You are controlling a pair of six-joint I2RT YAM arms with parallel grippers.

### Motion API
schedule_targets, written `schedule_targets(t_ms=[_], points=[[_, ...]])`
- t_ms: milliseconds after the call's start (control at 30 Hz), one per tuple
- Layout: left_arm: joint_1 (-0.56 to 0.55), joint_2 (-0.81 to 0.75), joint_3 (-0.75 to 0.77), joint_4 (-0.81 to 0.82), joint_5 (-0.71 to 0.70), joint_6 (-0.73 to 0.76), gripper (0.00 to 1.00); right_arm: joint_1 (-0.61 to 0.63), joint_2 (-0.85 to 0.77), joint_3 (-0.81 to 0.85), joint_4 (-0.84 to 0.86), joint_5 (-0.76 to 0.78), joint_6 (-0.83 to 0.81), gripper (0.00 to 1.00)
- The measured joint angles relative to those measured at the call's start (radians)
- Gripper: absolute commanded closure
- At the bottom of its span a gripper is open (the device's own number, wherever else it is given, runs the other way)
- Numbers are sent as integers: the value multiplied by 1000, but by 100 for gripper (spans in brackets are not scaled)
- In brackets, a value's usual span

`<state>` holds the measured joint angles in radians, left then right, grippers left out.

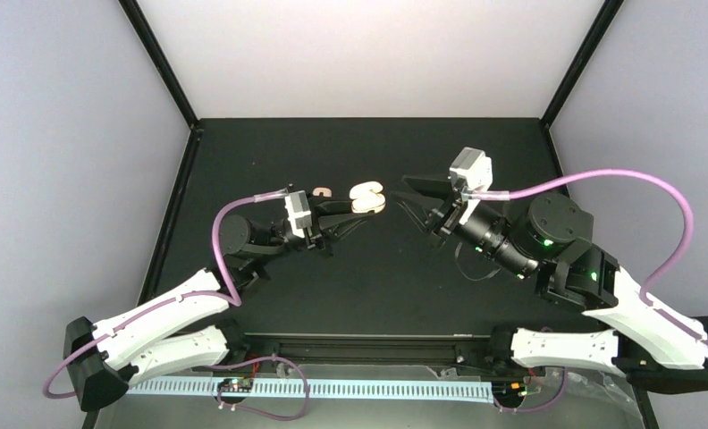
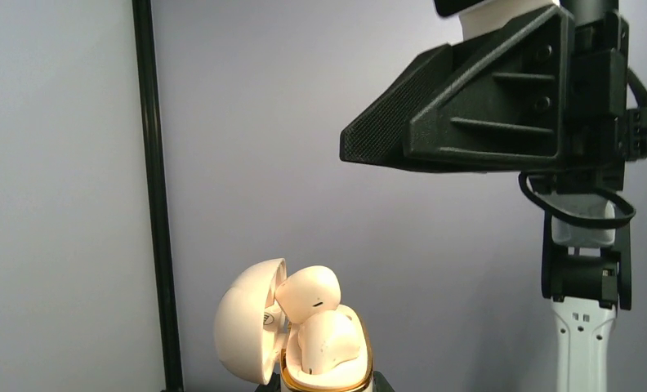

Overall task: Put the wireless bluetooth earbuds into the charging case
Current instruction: Place the earbud in the charging case.

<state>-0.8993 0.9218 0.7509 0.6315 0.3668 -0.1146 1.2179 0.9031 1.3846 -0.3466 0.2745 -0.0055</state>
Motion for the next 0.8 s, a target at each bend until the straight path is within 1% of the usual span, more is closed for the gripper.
schedule_targets(t_ms=[67,100,267,333,467,800], points=[[0,0,-5,-6,0,6,98,0,19,32,-47,-8,0,67],[0,0,-7,-8,0,8,98,0,29,43,-66,-14,-1,64],[0,0,-8,-11,0,10,98,0,69,48,-123,-18,2,39],[0,0,-8,-11,0,10,98,0,70,29,-126,-4,6,33],[0,0,-8,-12,0,10,98,0,68,16,-126,37,18,28],[0,-2,-9,-13,0,10,99,0,109,47,-124,96,49,24]])
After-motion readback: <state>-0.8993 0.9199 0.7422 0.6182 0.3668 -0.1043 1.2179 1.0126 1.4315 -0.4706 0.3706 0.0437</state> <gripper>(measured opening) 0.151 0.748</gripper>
